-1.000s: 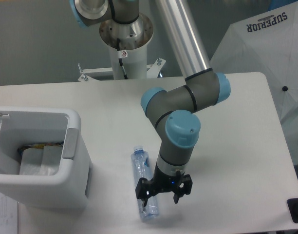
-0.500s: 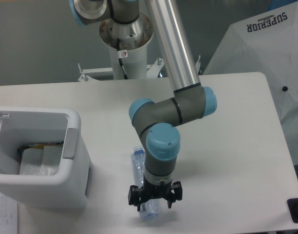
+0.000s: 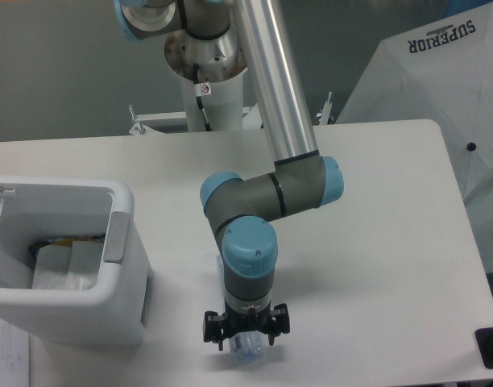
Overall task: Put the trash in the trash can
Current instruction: 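Close the gripper around the bottle's cap end, then lift the bottle and carry it over the trash bin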
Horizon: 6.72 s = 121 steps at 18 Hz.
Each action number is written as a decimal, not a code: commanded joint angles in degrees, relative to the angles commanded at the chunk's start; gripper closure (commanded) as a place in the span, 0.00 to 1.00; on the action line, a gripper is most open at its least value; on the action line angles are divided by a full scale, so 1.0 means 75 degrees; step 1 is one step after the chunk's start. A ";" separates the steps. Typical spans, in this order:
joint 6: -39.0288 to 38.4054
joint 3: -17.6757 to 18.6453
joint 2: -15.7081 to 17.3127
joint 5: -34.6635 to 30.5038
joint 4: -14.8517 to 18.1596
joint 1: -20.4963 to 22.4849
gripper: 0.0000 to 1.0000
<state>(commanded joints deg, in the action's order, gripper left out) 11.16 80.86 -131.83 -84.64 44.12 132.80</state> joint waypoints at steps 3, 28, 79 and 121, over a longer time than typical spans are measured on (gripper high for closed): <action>0.0023 -0.0012 -0.0059 -0.0012 0.0012 0.0000 0.00; 0.0082 -0.0117 -0.0258 -0.0539 0.0024 -0.0117 0.19; -0.2085 -0.2250 0.2377 -0.0434 -0.0129 0.0551 0.36; -0.2648 -0.1688 0.2496 -0.0504 -0.0176 -0.2555 0.31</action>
<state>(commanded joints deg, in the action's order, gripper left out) -8.70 68.20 -113.12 -88.42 42.80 113.64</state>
